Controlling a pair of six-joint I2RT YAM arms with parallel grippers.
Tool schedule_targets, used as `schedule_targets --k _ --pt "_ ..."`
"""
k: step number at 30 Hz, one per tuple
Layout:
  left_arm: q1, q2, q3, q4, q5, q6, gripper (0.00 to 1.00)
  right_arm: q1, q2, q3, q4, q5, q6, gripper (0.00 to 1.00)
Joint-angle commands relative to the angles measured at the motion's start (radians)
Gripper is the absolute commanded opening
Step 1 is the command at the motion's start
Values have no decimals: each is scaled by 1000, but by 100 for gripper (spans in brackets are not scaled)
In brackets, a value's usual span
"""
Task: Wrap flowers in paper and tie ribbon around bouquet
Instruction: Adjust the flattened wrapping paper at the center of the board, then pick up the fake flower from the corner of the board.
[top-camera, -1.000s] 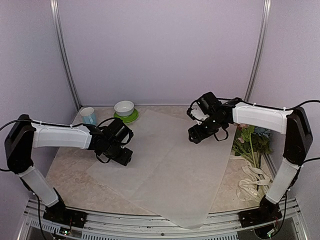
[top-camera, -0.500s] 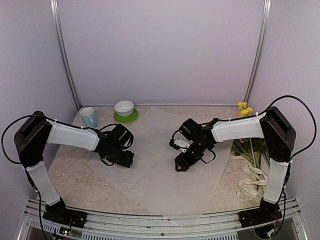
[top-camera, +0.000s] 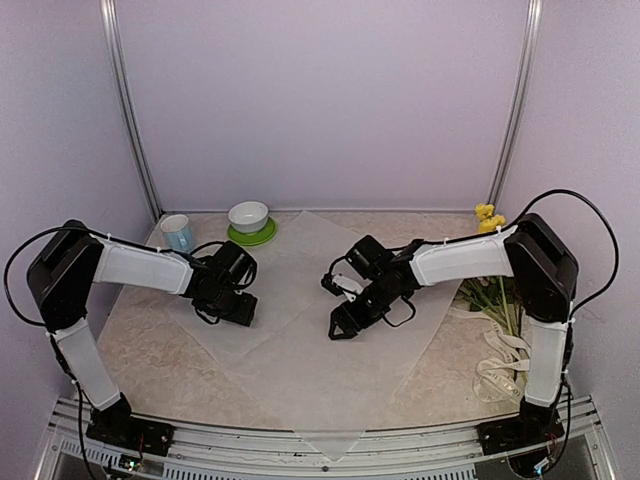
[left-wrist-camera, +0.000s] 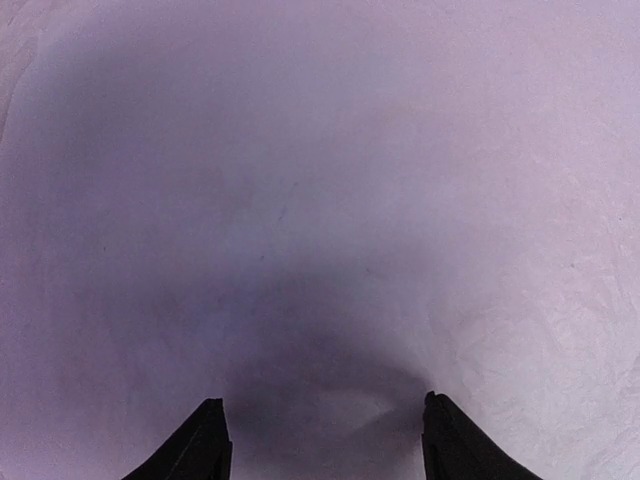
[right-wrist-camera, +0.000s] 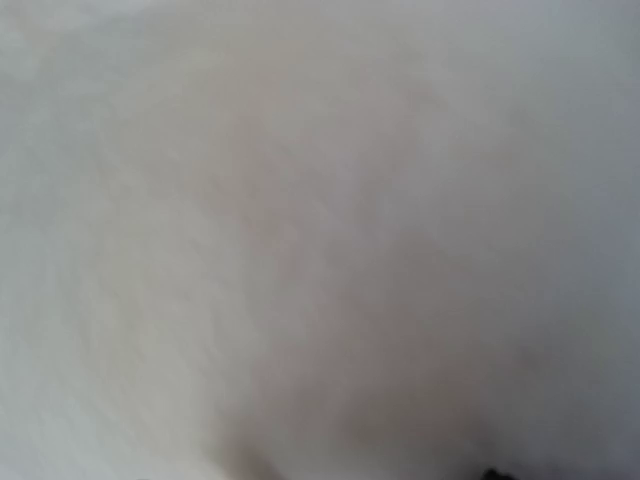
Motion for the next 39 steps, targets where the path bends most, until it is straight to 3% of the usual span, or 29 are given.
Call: schedule_targets --k 1,6,8,14,17,21,26,31,39 --pt "-12 12 -16 -74 -31 27 65 -31 -96 -65 -18 -23 39 69" --pt "-15 -9 24 -71 -52 48 65 -54 -232 -40 -18 -88 36 69" --pt "-20 -25 49 -85 -65 61 66 -113 -300 -34 -21 -76 49 65" --pt "-78 -136 78 -63 -73 99 74 -464 -512 -138 -49 166 78 49" --pt "-96 -189 77 -20 -53 113 81 -687 -570 -222 -26 296 95 49" --pt "-117 -238 76 28 -76 131 88 -837 -574 -310 20 317 92 50" --pt "-135 -242 66 53 -82 152 89 -881 -494 -378 31 293 92 50" --pt "-147 -227 61 46 -81 154 90 -883 -463 -392 36 432 99 37" --pt "-160 -224 57 58 -85 159 90 -883 -437 -380 25 451 68 35"
